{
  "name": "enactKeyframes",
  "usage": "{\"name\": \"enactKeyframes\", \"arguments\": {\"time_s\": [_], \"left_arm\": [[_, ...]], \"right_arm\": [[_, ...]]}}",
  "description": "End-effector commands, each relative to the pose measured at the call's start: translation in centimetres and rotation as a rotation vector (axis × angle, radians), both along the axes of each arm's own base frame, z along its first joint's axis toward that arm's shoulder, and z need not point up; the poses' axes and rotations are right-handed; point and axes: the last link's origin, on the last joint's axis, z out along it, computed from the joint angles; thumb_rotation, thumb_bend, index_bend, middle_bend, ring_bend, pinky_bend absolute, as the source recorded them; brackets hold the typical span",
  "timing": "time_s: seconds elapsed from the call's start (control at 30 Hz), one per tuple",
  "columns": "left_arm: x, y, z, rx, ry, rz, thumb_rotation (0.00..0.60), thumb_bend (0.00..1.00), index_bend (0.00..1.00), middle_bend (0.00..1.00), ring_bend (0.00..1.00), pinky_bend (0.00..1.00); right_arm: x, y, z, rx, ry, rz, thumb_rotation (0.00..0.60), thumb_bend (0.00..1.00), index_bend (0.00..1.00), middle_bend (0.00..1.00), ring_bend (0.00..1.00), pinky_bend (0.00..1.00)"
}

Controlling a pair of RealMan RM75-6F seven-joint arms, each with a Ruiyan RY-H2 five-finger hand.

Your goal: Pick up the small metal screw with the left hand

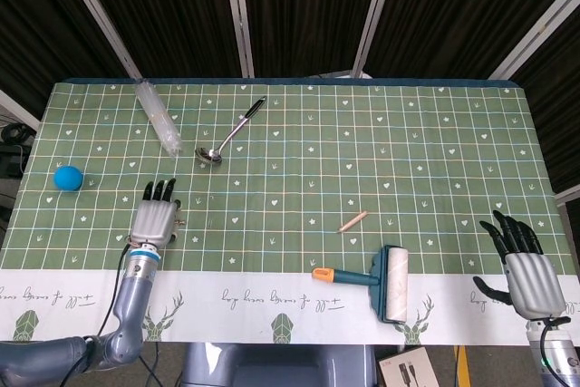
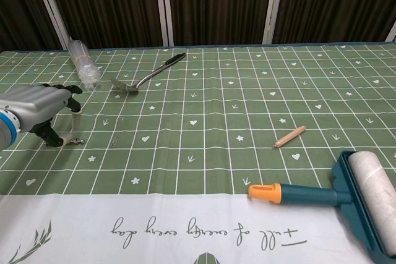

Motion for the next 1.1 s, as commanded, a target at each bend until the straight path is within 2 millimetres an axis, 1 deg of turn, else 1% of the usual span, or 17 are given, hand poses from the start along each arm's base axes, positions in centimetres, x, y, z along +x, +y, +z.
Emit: {"name": "enactKeyframes", "arguments": {"time_s": [0.03,0.47,0.87,1.1], "left_arm": [[0.0,0.1,0.0,0.000,0.006,0.000,0.600,0.37,0.44,0.00,0.00,0.00],[-0.4,0.5,-1.5,-0.010,0.013,0.016,0.600,0.37,0.45,0.00,0.00,0.00],[-0.2,0.4,-2.6,-0.021,0.020,0.012,0.600,0.37,0.48,0.00,0.00,0.00],[-0.5,0.5,-2.9,-0.022,0.025,0.025,0.600,0.37,0.51,0.00,0.00,0.00]], "right_arm": [[0.0,0.0,0.0,0.000,-0.002,0.001,0.600,0.10,0.10,0.00,0.00,0.07],[0.0,-0.1,0.0,-0.004,-0.008,0.003,0.600,0.10,0.11,0.00,0.00,0.07],[0.1,0.0,0.1,-0.010,-0.015,0.014,0.600,0.11,0.11,0.00,0.00,0.07],[0.1,0.0,0.2,-0.015,-0.016,0.013,0.600,0.11,0.11,0.00,0.00,0.07]]}}
